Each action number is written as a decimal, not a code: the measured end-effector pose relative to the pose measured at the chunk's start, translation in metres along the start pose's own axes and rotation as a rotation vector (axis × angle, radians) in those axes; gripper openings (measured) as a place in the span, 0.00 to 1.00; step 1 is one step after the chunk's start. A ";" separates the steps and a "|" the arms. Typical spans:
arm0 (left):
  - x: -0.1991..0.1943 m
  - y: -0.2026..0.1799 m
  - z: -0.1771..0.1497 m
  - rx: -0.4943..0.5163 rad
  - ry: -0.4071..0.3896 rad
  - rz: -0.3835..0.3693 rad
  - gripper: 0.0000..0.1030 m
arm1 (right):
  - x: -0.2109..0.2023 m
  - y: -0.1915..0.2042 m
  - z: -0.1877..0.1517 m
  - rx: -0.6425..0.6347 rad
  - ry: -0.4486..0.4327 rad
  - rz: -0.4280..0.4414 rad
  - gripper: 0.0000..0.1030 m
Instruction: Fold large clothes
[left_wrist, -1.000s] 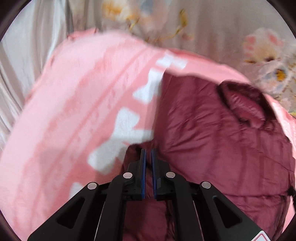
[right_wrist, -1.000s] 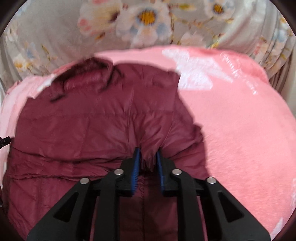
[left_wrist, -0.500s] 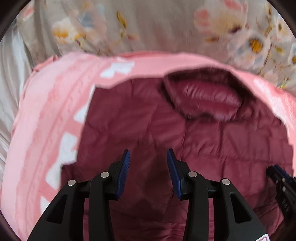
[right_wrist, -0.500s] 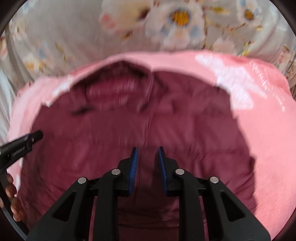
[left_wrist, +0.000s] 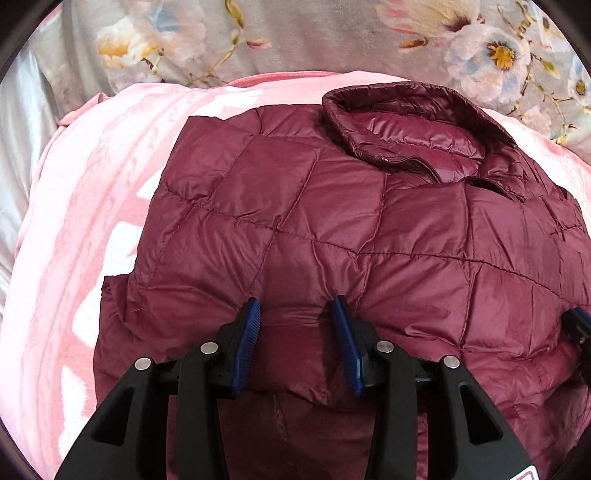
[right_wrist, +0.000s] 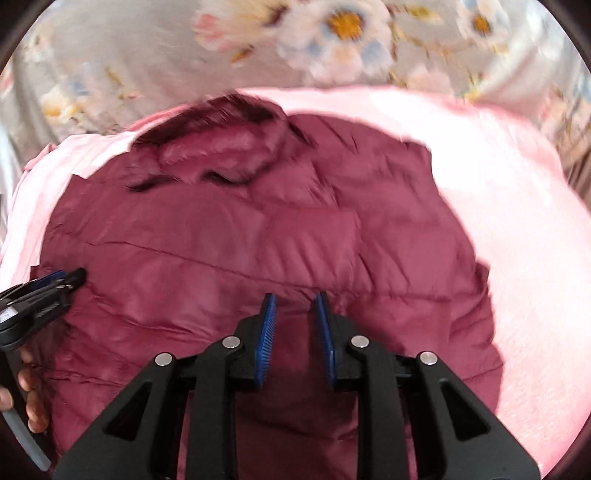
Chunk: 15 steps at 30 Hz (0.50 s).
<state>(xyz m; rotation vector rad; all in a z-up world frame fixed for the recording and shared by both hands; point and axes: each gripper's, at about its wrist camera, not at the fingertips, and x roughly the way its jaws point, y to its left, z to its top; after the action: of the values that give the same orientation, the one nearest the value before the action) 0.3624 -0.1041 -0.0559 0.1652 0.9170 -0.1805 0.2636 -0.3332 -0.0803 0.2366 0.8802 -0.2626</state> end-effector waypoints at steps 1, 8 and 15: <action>0.000 -0.001 -0.003 0.006 -0.014 0.009 0.40 | 0.002 0.000 -0.003 -0.006 -0.011 0.003 0.20; 0.000 -0.008 -0.011 0.027 -0.079 0.058 0.41 | 0.003 0.009 -0.006 -0.047 -0.046 -0.047 0.21; 0.000 -0.009 -0.013 0.034 -0.091 0.068 0.41 | 0.002 0.011 -0.008 -0.054 -0.055 -0.059 0.21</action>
<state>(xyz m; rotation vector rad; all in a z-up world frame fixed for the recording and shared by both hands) 0.3499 -0.1098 -0.0644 0.2172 0.8165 -0.1394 0.2629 -0.3206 -0.0856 0.1522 0.8396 -0.2988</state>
